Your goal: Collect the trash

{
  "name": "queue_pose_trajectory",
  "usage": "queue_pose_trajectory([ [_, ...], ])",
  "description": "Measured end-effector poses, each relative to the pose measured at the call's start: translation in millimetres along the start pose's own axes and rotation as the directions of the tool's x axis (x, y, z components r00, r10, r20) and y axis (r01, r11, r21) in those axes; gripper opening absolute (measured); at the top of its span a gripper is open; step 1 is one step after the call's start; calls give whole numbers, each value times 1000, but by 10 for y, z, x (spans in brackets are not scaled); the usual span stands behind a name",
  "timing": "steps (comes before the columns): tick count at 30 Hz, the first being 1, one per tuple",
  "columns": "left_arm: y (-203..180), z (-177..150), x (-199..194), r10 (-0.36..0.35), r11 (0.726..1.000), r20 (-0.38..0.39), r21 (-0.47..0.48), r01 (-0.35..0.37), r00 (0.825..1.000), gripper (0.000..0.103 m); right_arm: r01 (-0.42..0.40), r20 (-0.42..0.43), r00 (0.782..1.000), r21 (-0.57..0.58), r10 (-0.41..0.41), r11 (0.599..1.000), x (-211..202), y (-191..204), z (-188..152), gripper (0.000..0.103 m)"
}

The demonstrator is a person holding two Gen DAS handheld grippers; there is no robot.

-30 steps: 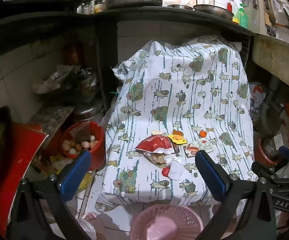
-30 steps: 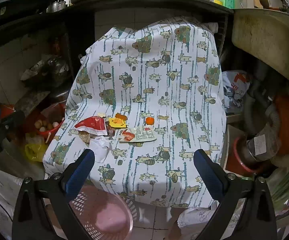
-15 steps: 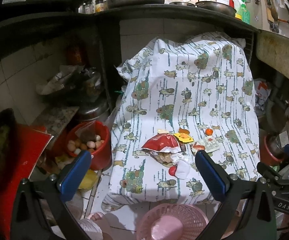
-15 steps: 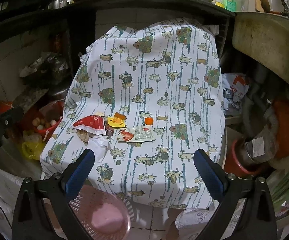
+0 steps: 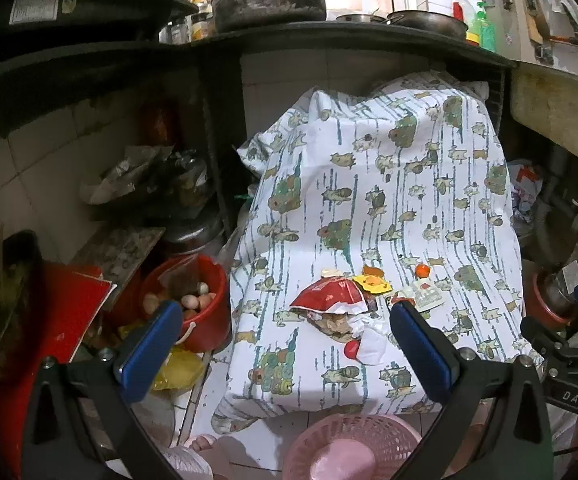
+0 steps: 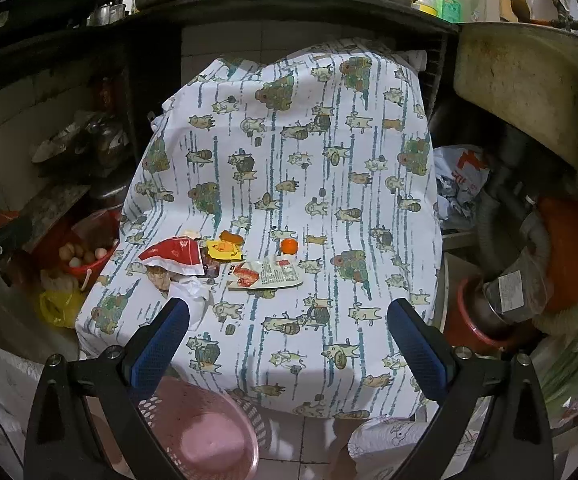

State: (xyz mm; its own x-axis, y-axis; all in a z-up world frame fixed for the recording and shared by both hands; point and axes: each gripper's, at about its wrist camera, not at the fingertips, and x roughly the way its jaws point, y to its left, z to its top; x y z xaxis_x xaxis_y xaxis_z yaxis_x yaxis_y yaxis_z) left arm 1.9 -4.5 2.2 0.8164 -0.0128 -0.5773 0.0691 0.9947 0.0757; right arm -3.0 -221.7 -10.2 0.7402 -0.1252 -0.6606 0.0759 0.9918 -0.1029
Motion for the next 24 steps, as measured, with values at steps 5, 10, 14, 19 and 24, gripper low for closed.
queue_pose_trajectory([
  [5,-27,5,-69,4,1000,30,18,-4,1000,103,17,13,1000,-8,-17,1000,-9,29,-12,100],
  [10,-27,-7,-86,5,1000,33,16,-6,999,103,22,16,1000,-17,-22,1000,-15,56,-23,100],
  [14,-13,-8,-61,17,1000,24,9,-18,1000,103,39,22,999,-23,-39,999,-9,59,-17,100],
  [19,46,6,9,6,1000,-6,-16,-6,1000,103,43,32,999,-54,-41,998,-21,121,5,100],
  [24,151,53,-12,30,999,13,-32,-30,999,103,47,37,998,-57,-45,997,-40,118,5,100],
])
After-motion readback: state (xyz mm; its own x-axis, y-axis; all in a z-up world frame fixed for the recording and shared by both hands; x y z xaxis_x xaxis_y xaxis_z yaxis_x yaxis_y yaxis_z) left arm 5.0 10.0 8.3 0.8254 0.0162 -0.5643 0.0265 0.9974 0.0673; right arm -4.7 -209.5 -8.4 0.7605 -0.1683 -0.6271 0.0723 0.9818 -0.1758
